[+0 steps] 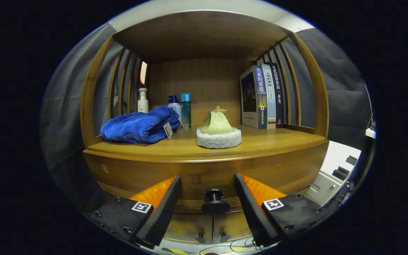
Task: Pull open the drawer, take out the items inside it, and place them on the countertop above the cabinet.
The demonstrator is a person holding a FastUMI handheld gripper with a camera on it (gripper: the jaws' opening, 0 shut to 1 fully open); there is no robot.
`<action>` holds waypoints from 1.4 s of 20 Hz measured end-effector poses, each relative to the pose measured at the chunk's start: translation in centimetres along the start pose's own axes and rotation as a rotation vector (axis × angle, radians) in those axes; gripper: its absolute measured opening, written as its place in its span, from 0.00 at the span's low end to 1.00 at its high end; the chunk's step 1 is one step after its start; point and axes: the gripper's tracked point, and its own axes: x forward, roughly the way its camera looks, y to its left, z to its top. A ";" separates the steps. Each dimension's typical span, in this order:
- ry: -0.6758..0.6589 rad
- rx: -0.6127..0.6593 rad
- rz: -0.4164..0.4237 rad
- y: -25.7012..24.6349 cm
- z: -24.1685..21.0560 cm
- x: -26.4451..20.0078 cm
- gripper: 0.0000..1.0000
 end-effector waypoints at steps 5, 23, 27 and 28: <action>-0.066 0.045 0.033 1.1 4.2 -5.6 0.98; -0.194 -0.012 0.101 0.6 17.5 -26.8 0.98; -0.195 -0.007 0.119 1.1 17.8 -27.8 0.98; -0.192 -0.005 0.125 1.3 17.7 -27.8 0.98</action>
